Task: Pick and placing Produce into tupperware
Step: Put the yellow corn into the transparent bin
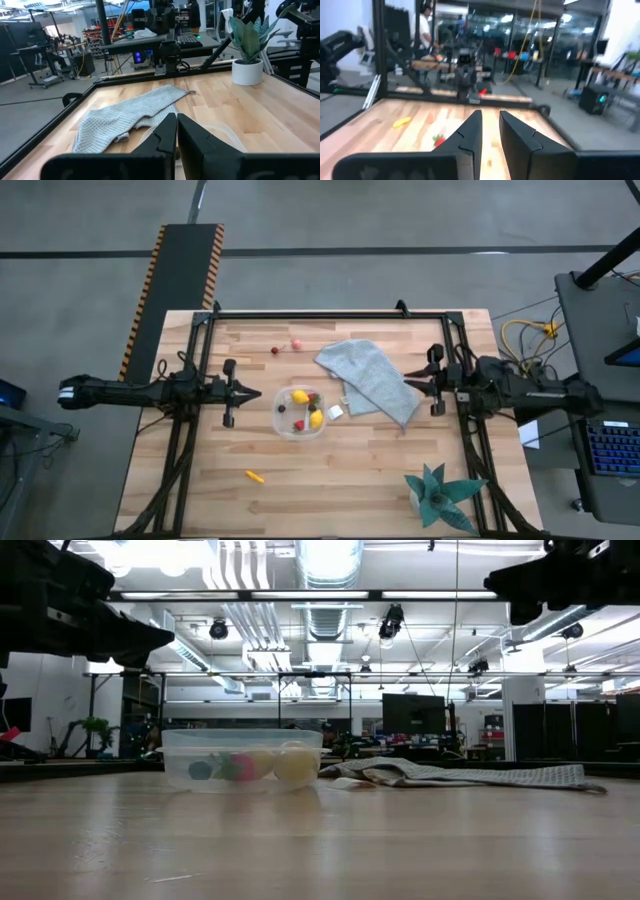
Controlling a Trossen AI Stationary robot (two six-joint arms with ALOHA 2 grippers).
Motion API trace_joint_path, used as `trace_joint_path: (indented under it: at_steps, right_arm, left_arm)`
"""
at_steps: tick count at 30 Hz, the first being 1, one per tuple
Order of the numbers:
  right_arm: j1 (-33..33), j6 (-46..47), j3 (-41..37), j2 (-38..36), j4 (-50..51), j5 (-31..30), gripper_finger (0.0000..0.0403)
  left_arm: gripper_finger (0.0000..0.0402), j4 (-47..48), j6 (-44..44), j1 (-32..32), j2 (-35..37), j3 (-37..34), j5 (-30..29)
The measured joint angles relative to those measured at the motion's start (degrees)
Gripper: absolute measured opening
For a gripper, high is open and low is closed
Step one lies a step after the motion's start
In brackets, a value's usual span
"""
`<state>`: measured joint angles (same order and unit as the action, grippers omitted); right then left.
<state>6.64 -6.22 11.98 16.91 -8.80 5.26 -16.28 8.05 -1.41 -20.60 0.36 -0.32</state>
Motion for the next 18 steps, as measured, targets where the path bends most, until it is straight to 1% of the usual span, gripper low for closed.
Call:
trace_joint_path:
  at_steps: [1, 3, 6, 13, 18]
  right_arm:
    - [1.0, 0.5, 0.7, -0.4, 1.9, 1.0, 0.0057]
    - [1.8, 0.8, 2.0, -0.9, 4.9, 1.1, 0.0052]
    - [1.4, -0.5, 2.3, -2.5, 5.2, 1.1, 0.0042]
    - [-2.2, 0.3, -2.8, -8.5, 6.1, -0.5, 0.0021]
    - [-3.1, 1.5, -4.5, -14.4, 10.3, -0.8, 0.0010]
  left_arm:
    - [0.0000, 0.2, 0.0, 0.0, 0.0, 0.0, 0.0]
    - [0.0000, 0.3, -0.1, 0.0, 0.0, 0.0, 0.0]
    - [0.0000, 0.3, -0.1, 0.0, 0.0, 0.0, 0.0]
    - [0.0000, 0.3, -0.2, 0.0, -0.2, 0.0, 0.0]
    - [0.0000, 0.2, -0.1, 0.0, 0.0, 0.0, 0.0]
